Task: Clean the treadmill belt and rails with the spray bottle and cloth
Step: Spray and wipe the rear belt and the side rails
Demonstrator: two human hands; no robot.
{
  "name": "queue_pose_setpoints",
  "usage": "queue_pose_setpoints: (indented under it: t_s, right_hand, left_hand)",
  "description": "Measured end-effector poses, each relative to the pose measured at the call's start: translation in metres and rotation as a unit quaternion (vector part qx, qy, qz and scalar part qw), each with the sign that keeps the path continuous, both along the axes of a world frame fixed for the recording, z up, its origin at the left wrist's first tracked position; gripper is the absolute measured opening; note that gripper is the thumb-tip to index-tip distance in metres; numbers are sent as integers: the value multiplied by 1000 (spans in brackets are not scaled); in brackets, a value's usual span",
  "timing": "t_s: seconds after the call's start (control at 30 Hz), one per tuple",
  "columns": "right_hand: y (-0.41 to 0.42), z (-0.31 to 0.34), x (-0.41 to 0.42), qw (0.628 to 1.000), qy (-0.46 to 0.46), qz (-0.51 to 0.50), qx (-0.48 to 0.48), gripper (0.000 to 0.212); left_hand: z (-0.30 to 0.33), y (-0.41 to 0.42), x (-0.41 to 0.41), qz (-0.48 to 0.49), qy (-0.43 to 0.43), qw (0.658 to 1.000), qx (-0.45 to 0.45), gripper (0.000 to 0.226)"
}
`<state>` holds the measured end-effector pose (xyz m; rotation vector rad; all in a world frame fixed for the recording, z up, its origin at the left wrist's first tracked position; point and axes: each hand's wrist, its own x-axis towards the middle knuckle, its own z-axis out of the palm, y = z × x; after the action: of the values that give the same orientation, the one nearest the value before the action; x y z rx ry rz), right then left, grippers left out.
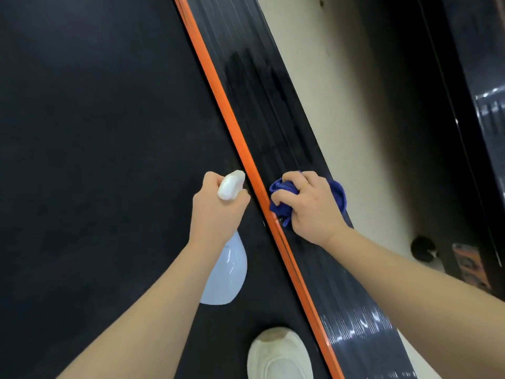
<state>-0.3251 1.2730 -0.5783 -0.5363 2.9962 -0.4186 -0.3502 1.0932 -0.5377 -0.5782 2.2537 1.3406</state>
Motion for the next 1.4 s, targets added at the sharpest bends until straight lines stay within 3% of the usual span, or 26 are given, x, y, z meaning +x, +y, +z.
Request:
queue_pose_setpoints:
  t_s: [0.23,0.4,0.5,0.63,0.73,0.83,0.87,1.0,1.07,1.17,1.4]
  right_hand:
    - [-5,5,35,998,-40,54,9,31]
    - [-40,2,25,991,-42,-122,14,46]
    - [-82,-4,58,987,-65,-88,120,71]
    - [-138,-8,90,949,-212,-203,112,73]
    - [-178,-7,110,972,-210,-78,74,79]
    - [-217,-7,136,972,-225,58,39,67]
    - [-226,-7,142,974,-219,41,35,63]
    - [-260,-5,160,955,-208,-205,54,48]
    - [-279,-1,173,957,-236,-154,68,51]
    - [-287,12,191,950,-300,15,86,61]
    - [-299,35,198,923,-363,-52,119,59]
  left_hand:
    - [11,-13,47,27,71,997,27,18]
    - [16,-15,56,9,102,994,46,19]
    - [26,-28,69,26,125,990,58,23]
    - [38,-67,96,34,144,988,55,25]
    - [35,-113,120,42,136,989,23,26]
    - [32,-165,153,56,87,995,-6,24]
    - [32,-182,168,68,73,995,-15,23]
    - [34,-238,224,98,41,994,-35,21]
    - [33,-259,246,122,29,991,-40,20]
    - [38,-278,264,154,19,987,-34,17]
    - [54,-287,284,137,12,990,18,25]
